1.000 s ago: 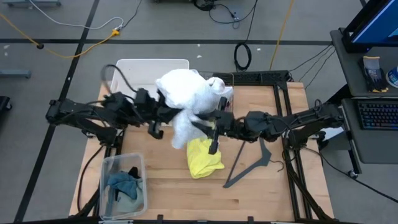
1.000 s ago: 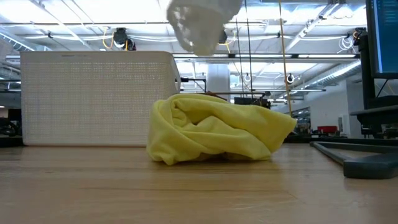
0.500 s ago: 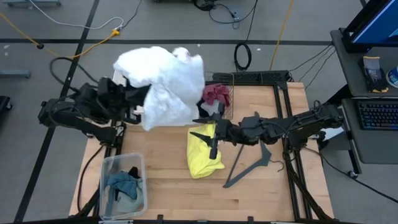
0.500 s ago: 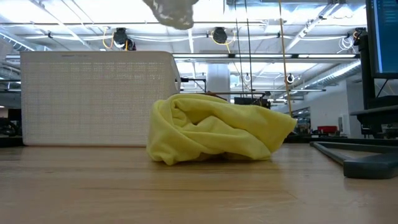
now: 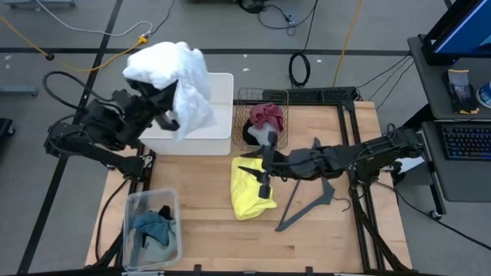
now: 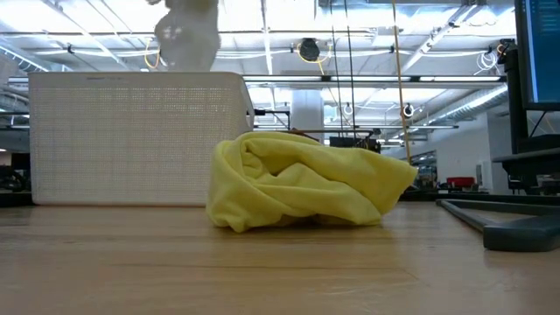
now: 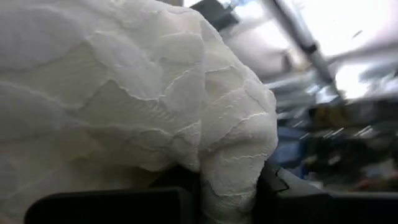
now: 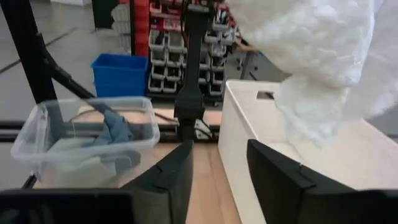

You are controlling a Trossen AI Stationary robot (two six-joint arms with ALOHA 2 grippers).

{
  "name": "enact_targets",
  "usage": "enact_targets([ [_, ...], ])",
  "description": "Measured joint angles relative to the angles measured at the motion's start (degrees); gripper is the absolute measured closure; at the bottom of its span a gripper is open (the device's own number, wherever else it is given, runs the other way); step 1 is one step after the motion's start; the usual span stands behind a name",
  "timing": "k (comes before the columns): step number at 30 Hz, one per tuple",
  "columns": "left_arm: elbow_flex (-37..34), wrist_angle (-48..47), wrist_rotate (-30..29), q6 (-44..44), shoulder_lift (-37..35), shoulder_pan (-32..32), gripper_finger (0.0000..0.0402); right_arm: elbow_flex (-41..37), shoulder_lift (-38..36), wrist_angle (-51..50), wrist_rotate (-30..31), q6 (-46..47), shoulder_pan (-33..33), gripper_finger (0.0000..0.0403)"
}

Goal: Pick & Place Cloths
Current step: Put the white shirt into the white bin

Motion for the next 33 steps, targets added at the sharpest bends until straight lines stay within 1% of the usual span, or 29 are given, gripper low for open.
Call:
enact_targets([
  [3, 0.0, -2.9, -5.3, 2.6, 0.0, 0.8, 0.0336, 0.0, 0.0, -2.2, 0.0, 0.8, 0.1, 0.0283],
  [7, 0.0, -9.0, -10.8, 2.1, 0.0, 3.0, 0.0336, 0.0, 0.0, -4.6, 0.0, 1.7, 0.4, 0.0332],
  [10, 0.0, -13.3, -12.5, 0.3, 0.0, 5.2, 0.0336, 0.0, 0.0, -6.0, 0.0, 1.7, 1.1, 0.0379],
  [12, 0.0, -15.6, -12.7, -1.3, 0.0, 6.9, 0.0336, 0.0, 0.0, -6.8, 0.0, 1.8, 1.5, 0.0396],
  [15, 0.0, -18.8, -12.7, -3.8, 0.0, 9.7, 0.0336, 0.0, 0.0, -7.7, 0.0, 3.5, 1.9, 0.0394],
  [19, 0.0, -24.4, -12.7, -8.4, 0.0, 13.6, 0.0336, 0.1, -0.1, -9.3, 0.0, 4.8, 1.9, 0.0401],
  [24, 0.0, -35.8, -12.3, -17.5, 0.4, 18.0, 0.0336, 0.1, -0.1, -10.2, 0.0, 6.0, 1.9, 0.0402],
  [28, 0.0, -45.8, -11.3, -26.0, 1.7, 21.3, 0.0336, 0.1, -0.1, -10.2, 0.0, 6.0, 1.9, 0.0402],
  [30, 0.0, -49.3, -11.1, -29.1, 2.8, 22.9, 0.0336, 0.1, -0.1, -10.2, 0.0, 6.0, 1.9, 0.0402],
  [33, 0.0, -52.7, -7.8, -32.3, 4.8, 25.8, 0.0336, 0.1, -0.1, -10.2, 0.0, 6.1, 1.9, 0.0402],
])
